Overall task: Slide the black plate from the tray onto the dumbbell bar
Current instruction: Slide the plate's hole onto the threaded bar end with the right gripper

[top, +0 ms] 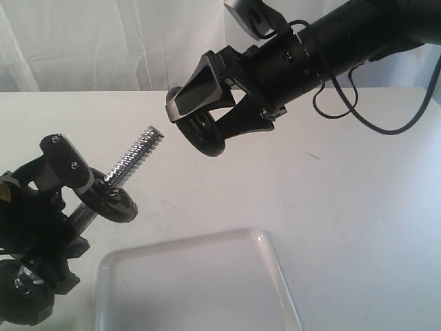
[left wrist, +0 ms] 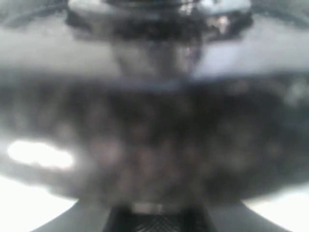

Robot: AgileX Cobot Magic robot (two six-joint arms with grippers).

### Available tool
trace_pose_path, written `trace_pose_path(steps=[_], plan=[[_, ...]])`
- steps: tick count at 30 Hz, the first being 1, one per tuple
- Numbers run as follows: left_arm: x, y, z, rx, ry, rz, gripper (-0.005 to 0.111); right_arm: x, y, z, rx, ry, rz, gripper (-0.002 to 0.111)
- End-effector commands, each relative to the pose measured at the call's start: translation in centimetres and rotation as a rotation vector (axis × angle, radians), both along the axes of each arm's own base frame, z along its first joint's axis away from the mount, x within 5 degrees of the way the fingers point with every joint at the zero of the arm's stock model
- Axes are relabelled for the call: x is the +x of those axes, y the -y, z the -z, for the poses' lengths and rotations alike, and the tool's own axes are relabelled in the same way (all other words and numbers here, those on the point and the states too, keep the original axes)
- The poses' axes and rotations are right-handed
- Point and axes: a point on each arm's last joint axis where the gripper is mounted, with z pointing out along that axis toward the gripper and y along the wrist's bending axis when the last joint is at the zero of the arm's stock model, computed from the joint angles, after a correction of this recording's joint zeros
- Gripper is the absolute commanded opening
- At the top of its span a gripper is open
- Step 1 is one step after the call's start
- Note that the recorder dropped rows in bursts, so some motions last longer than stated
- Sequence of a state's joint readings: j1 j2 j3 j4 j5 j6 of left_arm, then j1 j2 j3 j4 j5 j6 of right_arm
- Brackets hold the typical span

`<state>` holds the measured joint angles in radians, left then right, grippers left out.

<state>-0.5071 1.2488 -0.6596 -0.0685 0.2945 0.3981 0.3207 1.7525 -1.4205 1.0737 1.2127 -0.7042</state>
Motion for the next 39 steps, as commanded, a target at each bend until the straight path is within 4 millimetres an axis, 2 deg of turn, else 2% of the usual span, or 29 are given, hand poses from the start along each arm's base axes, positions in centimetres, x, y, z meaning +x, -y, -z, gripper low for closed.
trace_pose_path(steps=[1, 14, 22, 39], plan=[[0.0, 1.5, -2.8, -0.099, 0.166, 0.052, 0.0, -0.2, -0.1, -1.1, 0.076, 0.007, 0.003, 0.0], [0.0, 1.6, -2.8, -0.101, 0.174, 0.058, 0.0, -0.3, -0.2, -1.1, 0.074, 0.009, 0.0, 0.0], [0.0, 1.6, -2.8, -0.099, 0.181, 0.063, 0.0, -0.9, 0.0, 0.9, 0.053, -0.035, -0.013, 0.0], [0.0, 1.6, -2.8, -0.093, 0.182, 0.072, 0.0, -0.7, -0.4, 0.1, 0.157, -0.026, -0.001, 0.0]])
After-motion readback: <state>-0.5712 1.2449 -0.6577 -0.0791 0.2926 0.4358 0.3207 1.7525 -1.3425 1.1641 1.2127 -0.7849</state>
